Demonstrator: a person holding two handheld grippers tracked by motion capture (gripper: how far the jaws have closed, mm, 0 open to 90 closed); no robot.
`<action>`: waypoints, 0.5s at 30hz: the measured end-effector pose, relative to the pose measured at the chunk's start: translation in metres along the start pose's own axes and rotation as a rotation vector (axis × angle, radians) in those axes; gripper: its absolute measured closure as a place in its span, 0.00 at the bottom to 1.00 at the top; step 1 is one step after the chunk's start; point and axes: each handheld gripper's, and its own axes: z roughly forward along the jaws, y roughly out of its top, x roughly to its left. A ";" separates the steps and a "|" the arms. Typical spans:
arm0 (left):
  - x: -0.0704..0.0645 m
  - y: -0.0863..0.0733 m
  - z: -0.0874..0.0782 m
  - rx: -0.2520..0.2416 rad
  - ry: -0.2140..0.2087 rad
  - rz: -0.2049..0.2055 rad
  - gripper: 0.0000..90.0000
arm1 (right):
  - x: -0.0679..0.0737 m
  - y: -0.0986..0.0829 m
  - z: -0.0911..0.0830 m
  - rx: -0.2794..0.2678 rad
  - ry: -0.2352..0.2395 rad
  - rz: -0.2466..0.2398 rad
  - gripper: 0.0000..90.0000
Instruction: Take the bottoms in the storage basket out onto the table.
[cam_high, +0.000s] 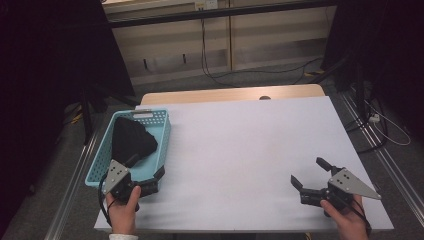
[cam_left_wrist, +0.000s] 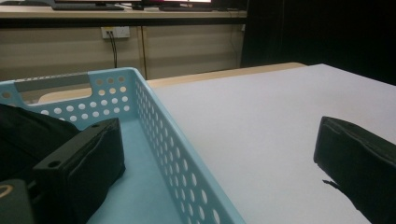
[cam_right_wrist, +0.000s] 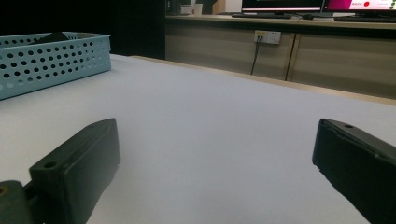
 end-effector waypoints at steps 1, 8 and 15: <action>0.000 0.000 0.000 0.000 0.000 0.000 0.02 | 0.000 0.000 0.000 0.000 0.000 0.000 0.00; -0.001 0.002 0.000 -0.004 -0.005 -0.002 0.02 | 0.000 0.001 -0.001 -0.005 0.012 0.002 0.00; -0.002 0.004 0.002 -0.008 -0.008 -0.007 0.02 | -0.001 0.001 -0.002 -0.011 0.011 0.002 0.00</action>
